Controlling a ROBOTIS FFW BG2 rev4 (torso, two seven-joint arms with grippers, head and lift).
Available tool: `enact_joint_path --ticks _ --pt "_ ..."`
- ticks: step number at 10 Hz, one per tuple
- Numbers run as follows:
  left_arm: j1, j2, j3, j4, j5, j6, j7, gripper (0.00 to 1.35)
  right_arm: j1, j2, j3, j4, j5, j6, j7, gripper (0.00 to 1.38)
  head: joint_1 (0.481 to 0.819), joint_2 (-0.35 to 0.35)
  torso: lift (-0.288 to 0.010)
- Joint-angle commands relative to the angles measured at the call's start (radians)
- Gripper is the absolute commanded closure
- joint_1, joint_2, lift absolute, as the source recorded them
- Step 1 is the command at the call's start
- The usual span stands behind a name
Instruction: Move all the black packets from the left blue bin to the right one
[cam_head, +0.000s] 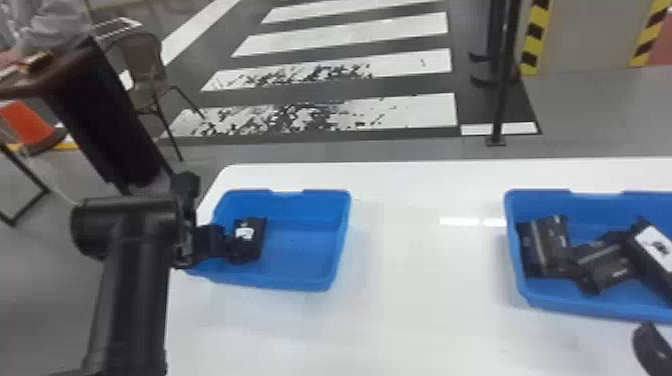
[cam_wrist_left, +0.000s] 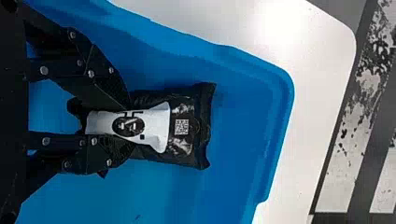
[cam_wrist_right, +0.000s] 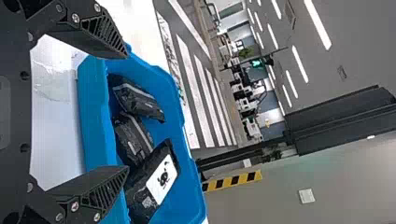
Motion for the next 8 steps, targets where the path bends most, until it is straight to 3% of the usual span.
enact_joint_path --ticks 1,4,8 --pt "0.074 -0.012 -0.004 -0.149 0.019 -0.022 -0.014 1.21 0.005 -0.003 -0.001 -0.013 -0.007 0.000 0.002 0.19 0.695 0.270 -0.139" --pt "0.209 -0.035 -0.061 -0.470 0.037 -0.056 -0.052 1.21 0.000 -0.003 0.005 -0.052 -0.019 0.000 0.027 0.20 0.695 0.236 -0.139" --pt "0.380 -0.090 -0.127 -0.765 0.065 -0.140 -0.108 1.21 -0.046 -0.029 0.095 -0.101 -0.118 0.064 0.067 0.20 0.695 0.184 -0.139"
